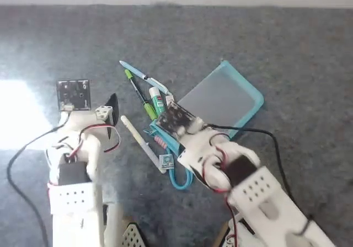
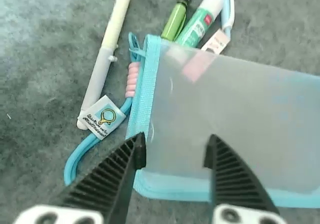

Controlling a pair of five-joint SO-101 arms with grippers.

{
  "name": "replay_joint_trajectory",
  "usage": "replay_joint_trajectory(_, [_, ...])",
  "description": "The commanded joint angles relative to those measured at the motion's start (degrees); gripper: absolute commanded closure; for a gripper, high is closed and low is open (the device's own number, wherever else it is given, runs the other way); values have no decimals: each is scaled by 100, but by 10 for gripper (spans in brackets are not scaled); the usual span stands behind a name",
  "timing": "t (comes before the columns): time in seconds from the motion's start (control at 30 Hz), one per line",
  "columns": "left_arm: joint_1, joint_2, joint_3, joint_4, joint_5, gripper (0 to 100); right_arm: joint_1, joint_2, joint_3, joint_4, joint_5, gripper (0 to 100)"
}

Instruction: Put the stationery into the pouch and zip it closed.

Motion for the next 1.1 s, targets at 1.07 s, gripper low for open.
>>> replay_joint_trajectory(1.07, [-598,1873,-1349,316,44,794,558,4813,-2470,-40,-545,973])
